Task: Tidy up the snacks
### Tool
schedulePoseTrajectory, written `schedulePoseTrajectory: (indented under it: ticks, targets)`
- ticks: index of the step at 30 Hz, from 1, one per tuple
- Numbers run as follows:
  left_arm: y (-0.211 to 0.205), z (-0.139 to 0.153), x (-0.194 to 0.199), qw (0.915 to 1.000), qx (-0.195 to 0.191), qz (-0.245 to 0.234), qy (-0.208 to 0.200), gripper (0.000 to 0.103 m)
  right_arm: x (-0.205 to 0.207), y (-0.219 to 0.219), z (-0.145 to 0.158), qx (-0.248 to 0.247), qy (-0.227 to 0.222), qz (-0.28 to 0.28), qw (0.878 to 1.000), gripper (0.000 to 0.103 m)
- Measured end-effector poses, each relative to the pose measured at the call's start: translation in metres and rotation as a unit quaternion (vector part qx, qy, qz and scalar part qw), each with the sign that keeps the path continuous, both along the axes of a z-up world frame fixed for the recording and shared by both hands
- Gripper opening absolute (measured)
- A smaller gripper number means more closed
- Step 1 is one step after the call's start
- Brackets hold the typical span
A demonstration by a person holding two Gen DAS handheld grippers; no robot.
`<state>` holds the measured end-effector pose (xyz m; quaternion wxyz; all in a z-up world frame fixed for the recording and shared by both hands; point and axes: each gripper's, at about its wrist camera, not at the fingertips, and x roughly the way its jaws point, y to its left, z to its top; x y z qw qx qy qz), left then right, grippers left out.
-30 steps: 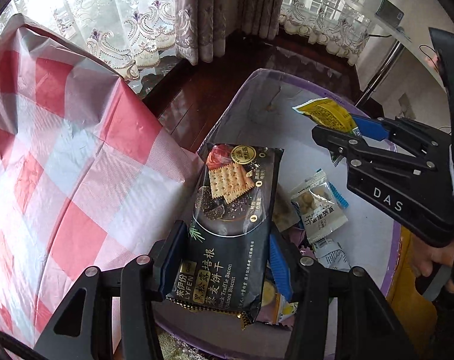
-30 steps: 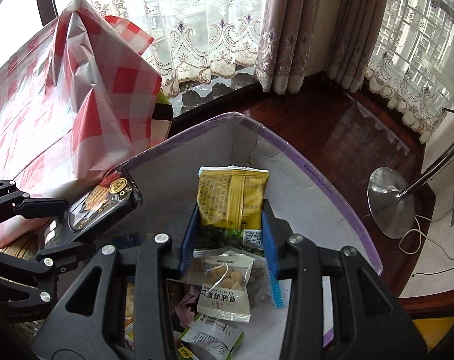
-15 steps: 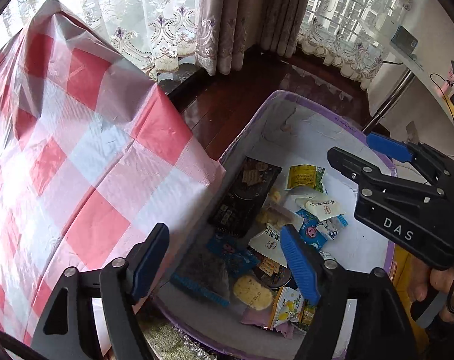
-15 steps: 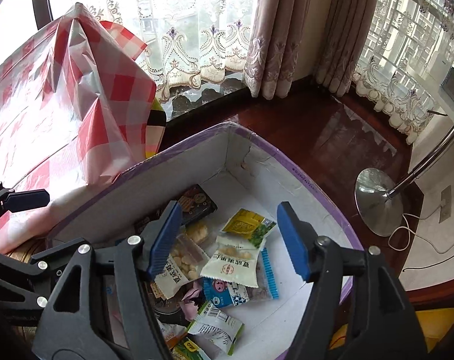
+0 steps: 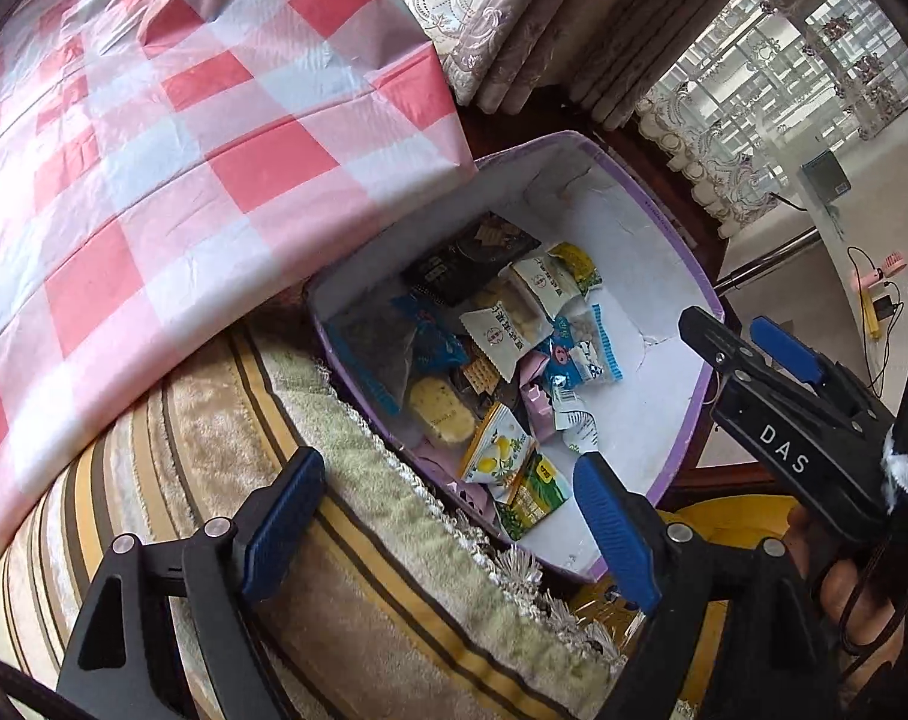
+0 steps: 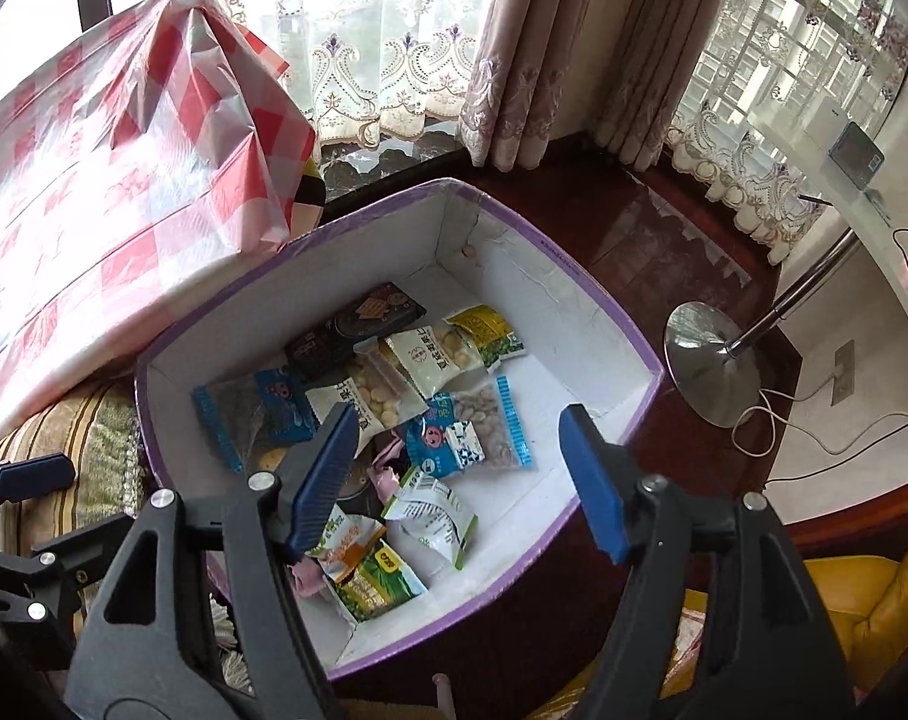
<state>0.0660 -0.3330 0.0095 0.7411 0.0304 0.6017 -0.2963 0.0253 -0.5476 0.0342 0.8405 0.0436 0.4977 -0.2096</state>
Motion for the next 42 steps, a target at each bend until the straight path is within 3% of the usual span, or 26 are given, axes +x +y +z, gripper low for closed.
schedulePoseTrajectory:
  ticks: [7,18,22,42]
  targets:
    - [0.022,0.010,-0.026,0.9985,-0.037,0.029,-0.028,0.088,-0.036,0.013,0.013,-0.019,-0.003,-0.007,1.000,0.073]
    - [0.023,0.005,-0.021,0.9970,-0.069,0.031,-0.017,0.097,-0.034,0.019,0.009,-0.012,-0.006,0.000,1.000,0.073]
    - [0.020,0.004,-0.022,0.9973,-0.068,0.022,-0.016,0.102,-0.034,0.018,0.008,-0.013,-0.003,-0.003,1.000,0.073]
    - [0.021,0.002,-0.020,0.9970,-0.071,0.028,-0.010,0.102,-0.033,0.019,0.008,-0.011,0.000,0.001,1.000,0.073]
